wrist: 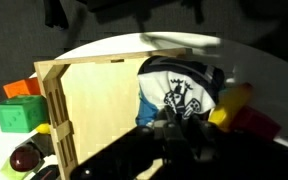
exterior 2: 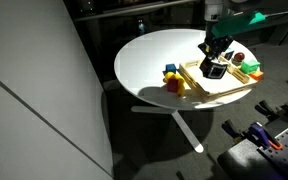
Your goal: Pick up the block with an owl image and drop it into the wooden tray
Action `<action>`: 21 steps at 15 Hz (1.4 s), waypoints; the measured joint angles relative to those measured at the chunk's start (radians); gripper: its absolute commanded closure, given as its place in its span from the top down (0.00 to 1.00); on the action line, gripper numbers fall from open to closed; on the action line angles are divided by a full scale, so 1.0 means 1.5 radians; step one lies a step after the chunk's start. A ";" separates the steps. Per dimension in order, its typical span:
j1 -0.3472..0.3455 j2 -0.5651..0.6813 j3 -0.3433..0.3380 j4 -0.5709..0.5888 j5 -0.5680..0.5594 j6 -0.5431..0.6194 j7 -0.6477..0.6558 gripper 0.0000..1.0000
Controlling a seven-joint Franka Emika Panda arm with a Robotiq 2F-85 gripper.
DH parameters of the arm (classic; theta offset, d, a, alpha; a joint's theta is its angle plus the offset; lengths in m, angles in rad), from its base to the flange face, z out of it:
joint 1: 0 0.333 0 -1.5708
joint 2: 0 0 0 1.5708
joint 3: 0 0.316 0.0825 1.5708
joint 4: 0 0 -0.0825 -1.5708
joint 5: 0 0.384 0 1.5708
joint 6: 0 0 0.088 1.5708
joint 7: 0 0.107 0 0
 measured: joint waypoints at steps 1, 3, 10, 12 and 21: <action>-0.009 -0.006 -0.004 -0.004 0.000 0.000 0.014 0.38; -0.024 -0.021 -0.010 -0.013 0.000 0.002 0.039 0.48; -0.044 -0.072 -0.012 -0.040 0.000 0.014 0.089 1.00; -0.044 -0.085 -0.011 -0.048 0.000 0.020 0.096 1.00; -0.037 -0.137 0.006 -0.084 0.119 0.015 -0.030 1.00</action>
